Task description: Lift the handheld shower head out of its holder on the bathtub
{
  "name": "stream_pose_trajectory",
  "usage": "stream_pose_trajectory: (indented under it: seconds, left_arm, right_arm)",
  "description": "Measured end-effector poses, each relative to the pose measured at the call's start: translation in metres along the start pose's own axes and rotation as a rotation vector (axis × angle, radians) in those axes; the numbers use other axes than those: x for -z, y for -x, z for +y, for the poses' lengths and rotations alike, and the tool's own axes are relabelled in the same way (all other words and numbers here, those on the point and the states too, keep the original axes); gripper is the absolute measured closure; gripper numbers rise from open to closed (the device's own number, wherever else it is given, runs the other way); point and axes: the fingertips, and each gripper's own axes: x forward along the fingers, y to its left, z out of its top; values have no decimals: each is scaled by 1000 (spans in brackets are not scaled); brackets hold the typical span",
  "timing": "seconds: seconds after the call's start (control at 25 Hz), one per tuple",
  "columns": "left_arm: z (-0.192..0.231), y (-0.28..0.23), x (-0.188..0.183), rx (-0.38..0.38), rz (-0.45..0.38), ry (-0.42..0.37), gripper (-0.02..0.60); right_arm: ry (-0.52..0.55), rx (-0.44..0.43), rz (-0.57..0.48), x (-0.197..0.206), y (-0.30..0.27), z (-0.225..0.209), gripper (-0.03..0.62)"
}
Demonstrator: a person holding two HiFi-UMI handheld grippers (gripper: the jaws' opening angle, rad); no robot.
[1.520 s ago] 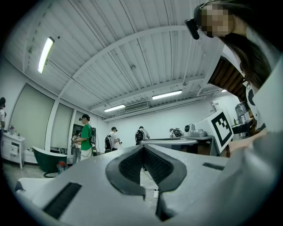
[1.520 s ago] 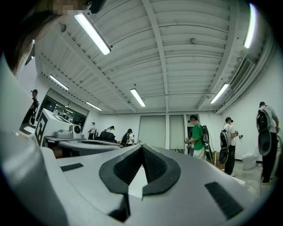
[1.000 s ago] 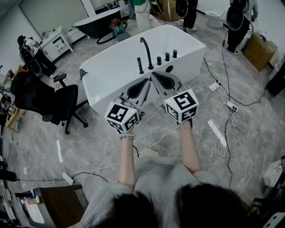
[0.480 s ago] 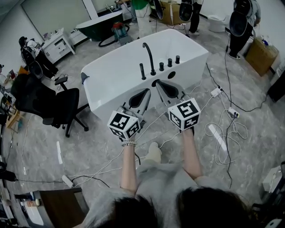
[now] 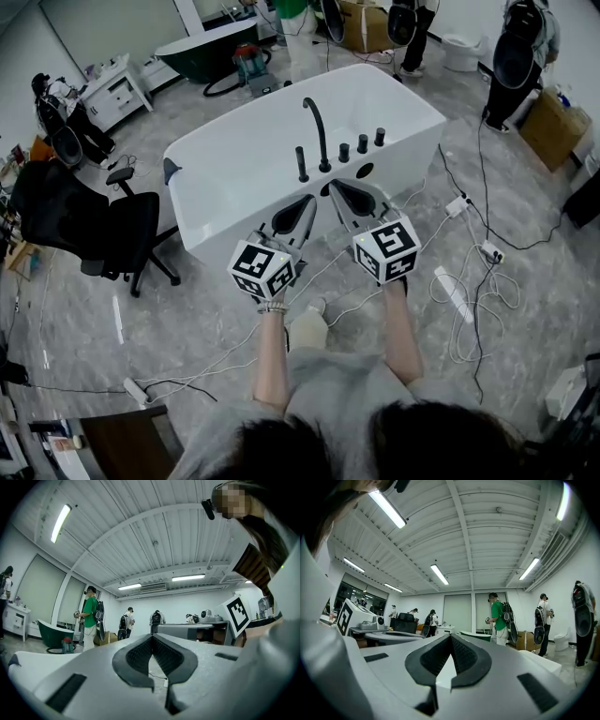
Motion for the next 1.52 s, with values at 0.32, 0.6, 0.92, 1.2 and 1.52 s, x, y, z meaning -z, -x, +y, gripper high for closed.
stream_pose_trajectory:
  seconds: [0.32,0.6,0.92,1.2,1.52]
  left_arm:
    - [66,-18,35,-36,61,56,577]
    - [121,-33,41,-23,88,64,577]
    - [178,-73,47,32,109,92,577]
    - [227,-101,63,98,147,115,577]
    - [254,-127,98,98,181,170,577]
  right_arm:
    - [-65,17,56,40,-63,-28,592]
    - [-84,25,84,52,-118,-40,592]
    - [-66,65,137,59,-173,-68,592]
    - [-82,121,187,82,-213,-91,592]
    - [-116,83,270,132,-233,-113,592]
